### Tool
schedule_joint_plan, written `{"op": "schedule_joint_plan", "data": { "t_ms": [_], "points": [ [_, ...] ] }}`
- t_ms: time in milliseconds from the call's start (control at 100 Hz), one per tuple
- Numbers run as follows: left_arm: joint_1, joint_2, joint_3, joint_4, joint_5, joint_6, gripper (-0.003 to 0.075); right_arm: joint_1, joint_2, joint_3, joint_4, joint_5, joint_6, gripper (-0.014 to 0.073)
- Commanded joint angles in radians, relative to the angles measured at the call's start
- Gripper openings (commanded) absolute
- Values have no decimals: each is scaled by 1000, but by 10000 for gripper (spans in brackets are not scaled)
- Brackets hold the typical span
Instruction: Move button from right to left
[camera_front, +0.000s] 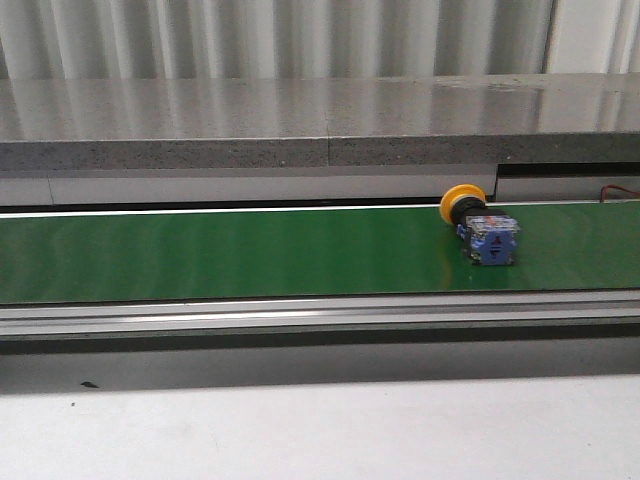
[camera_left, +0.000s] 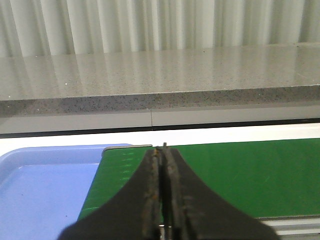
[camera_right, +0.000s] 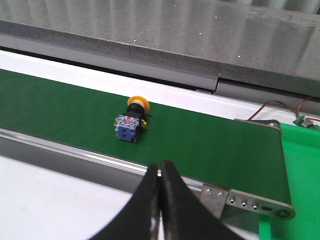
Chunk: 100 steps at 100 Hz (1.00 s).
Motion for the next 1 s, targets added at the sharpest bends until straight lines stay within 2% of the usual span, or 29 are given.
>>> {"op": "schedule_joint_plan", "data": {
  "t_ms": [0, 330, 400, 620, 990],
  "points": [
    [1, -34, 38, -10, -76, -7, -21, 3, 10, -23, -2, -74, -14, -69],
    [1, -34, 17, -10, -215, -7, -21, 3, 10, -23, -2, -74, -14, -69],
    [1, -34, -23, -10, -165, -7, -21, 3, 10, -23, -2, -74, -14, -69],
    [1, 12, -205, -10, 115, -7, -21, 3, 10, -23, -2, -74, -14, -69],
    [1, 320, -492, -64, 470, -5, -20, 3, 10, -23, -2, -74, -14, -69]
  ]
}}
